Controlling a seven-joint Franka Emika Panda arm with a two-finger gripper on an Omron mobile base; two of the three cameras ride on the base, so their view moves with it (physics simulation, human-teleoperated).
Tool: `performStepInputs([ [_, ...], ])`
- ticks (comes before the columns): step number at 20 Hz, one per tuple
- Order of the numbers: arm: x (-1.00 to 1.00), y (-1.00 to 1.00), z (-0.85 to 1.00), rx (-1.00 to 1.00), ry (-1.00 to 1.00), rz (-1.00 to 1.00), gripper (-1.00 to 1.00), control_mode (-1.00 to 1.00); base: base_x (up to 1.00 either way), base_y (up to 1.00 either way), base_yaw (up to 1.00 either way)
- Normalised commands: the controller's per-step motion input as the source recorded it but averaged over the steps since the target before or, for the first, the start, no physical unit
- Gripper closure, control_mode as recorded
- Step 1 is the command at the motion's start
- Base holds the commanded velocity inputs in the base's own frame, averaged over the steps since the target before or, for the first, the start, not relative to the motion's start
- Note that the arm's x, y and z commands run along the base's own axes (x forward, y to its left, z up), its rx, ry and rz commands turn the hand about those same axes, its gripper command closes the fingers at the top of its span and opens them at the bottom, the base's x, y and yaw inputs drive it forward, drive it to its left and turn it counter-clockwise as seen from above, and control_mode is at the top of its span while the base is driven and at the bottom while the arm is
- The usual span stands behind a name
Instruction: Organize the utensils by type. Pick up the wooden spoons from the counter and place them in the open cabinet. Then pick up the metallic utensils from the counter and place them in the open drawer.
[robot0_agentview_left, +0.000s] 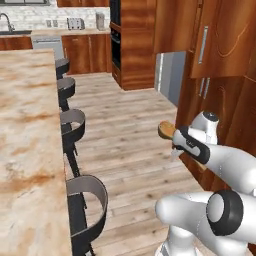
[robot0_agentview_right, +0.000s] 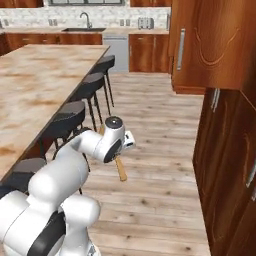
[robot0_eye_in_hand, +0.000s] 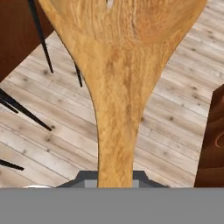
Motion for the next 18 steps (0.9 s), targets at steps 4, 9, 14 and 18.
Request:
performStepInputs([
  [4,0.00,0.00,0.00,0.00,0.00,0.00,1.00,1.00,1.00,-0.08,0.16],
  [9,0.00,0.00,0.00,0.00,0.00,0.00,1.00,1.00,1.00,-0.21,0.03],
  [14,0.00,0.00,0.00,0.00,0.00,0.00,1.00,1.00,1.00,-0.21,0.00],
  [18,0.00,0.00,0.00,0.00,0.00,0.00,1.00,1.00,0.97,-0.29,-0.01],
])
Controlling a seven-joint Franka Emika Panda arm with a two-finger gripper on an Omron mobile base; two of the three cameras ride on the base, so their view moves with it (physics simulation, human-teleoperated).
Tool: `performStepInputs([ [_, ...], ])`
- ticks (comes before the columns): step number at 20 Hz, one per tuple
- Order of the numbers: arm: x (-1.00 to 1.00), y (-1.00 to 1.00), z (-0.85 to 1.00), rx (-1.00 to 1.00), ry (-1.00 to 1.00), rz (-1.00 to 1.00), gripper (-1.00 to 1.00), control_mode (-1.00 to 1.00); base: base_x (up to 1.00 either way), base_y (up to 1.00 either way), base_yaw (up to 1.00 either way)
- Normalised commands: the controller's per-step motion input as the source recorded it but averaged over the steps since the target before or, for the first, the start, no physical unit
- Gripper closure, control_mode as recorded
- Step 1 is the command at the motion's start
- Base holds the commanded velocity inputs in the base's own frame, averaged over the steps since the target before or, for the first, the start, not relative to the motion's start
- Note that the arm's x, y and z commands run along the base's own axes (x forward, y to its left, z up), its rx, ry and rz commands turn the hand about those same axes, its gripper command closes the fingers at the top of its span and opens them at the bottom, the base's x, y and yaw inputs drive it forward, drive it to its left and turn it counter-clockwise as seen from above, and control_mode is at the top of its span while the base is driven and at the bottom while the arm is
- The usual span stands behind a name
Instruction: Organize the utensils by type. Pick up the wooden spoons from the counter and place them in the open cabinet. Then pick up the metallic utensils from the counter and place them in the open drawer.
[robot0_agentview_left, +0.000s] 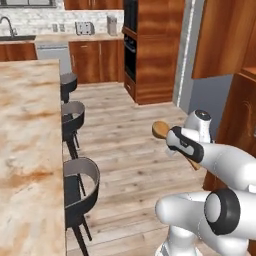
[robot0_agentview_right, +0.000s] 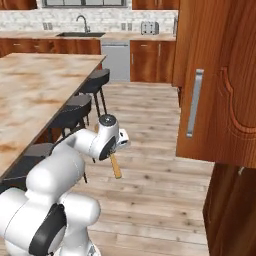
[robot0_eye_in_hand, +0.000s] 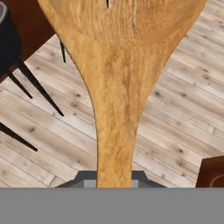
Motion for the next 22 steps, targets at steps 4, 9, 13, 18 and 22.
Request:
performStepInputs([
  [4,0.00,0.00,0.00,0.00,0.00,0.00,1.00,1.00,0.57,-0.29,-0.37],
  [9,0.00,0.00,0.00,0.00,0.00,0.00,1.00,1.00,0.31,-0.15,-0.73],
  [13,0.00,0.00,0.00,0.00,0.00,0.00,1.00,1.00,0.77,0.06,-0.38],
  [18,0.00,0.00,0.00,0.00,0.00,0.00,1.00,1.00,0.86,0.01,-0.23],
  [22,0.00,0.00,0.00,0.00,0.00,0.00,1.00,1.00,0.67,-0.17,-0.35],
])
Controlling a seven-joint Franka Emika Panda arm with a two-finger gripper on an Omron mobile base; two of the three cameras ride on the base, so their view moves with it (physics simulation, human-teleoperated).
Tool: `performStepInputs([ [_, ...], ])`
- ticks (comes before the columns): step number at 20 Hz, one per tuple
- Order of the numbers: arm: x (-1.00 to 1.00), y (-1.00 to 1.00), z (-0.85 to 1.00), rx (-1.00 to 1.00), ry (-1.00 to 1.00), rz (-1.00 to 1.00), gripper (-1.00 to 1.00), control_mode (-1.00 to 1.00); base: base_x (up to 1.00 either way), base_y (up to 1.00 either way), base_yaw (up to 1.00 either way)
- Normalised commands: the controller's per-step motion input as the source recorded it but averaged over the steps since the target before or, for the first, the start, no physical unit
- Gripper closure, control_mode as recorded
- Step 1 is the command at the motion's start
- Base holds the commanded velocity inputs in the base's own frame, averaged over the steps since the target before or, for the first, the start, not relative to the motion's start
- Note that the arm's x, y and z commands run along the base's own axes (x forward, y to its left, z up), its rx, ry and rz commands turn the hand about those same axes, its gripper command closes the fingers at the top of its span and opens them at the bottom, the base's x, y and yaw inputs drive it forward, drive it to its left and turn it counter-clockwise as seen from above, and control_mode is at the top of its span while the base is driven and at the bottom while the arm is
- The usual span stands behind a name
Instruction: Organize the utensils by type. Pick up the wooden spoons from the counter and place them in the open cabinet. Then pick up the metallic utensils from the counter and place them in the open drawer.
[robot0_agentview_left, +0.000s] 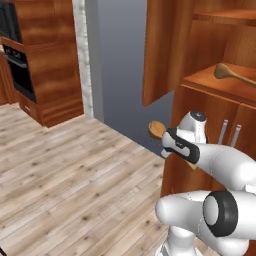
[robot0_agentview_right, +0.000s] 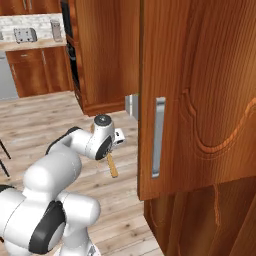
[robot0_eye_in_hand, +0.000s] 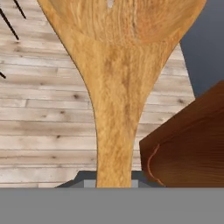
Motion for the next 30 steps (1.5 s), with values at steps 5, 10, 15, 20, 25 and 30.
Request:
performStepInputs([
  [5,0.00,0.00,0.00,0.00,0.00,0.00,1.00,1.00,0.41,-0.19,-0.60],
  [10,0.00,0.00,0.00,0.00,0.00,0.00,1.00,1.00,0.47,0.12,-0.61],
  [15,0.00,0.00,0.00,0.00,0.00,0.00,1.00,1.00,0.46,0.18,-0.65],
  [20,0.00,0.00,0.00,0.00,0.00,0.00,1.00,1.00,0.44,0.31,-0.40],
  [25,0.00,0.00,0.00,0.00,0.00,0.00,1.00,1.00,0.14,0.14,-0.22],
  [30,0.00,0.00,0.00,0.00,0.00,0.00,1.00,1.00,-0.52,0.26,0.00],
])
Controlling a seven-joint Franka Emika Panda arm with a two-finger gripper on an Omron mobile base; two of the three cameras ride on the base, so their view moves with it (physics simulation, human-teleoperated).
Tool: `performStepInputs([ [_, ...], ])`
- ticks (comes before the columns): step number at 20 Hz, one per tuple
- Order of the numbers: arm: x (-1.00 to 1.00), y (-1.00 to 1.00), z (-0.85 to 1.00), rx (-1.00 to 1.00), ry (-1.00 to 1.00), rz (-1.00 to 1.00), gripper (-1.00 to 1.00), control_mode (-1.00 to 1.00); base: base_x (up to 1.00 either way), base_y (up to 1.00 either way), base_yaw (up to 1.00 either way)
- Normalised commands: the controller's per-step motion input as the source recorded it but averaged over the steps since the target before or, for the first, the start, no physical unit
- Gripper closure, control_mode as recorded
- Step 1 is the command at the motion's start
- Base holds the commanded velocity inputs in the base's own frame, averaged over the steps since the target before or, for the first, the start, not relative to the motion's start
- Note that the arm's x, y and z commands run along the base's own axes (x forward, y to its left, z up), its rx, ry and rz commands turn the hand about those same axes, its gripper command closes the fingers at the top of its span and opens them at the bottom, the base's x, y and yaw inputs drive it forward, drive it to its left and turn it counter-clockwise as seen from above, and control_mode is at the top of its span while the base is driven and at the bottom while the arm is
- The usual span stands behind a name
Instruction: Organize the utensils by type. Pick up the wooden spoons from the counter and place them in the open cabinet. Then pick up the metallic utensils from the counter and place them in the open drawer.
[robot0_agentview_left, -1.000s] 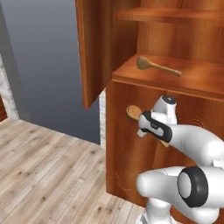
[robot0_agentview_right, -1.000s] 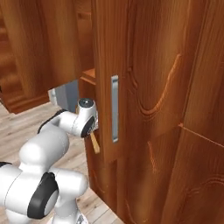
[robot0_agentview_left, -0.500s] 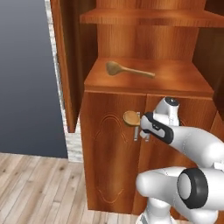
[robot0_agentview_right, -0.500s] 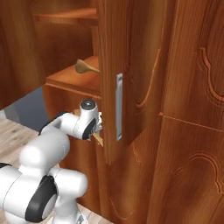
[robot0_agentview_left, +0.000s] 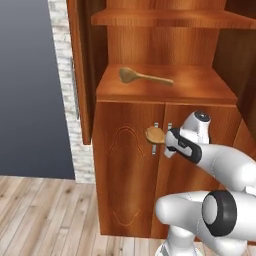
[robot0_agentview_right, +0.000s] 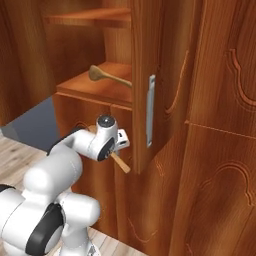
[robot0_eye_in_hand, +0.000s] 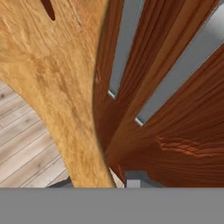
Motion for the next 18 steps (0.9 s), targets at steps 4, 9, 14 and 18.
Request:
performStepInputs([
  [4,0.00,0.00,0.00,0.00,0.00,0.00,1.00,1.00,-0.27,0.37,0.01],
  [9,0.00,0.00,0.00,0.00,0.00,0.00,1.00,1.00,-0.05,0.29,0.08],
  [14,-0.13,0.13,0.54,-0.01,-0.31,0.04,1.00,-1.00,0.00,0.00,0.00],
  [18,-0.03,0.12,0.62,-0.06,-0.36,0.02,1.00,-1.00,0.00,0.00,0.00],
])
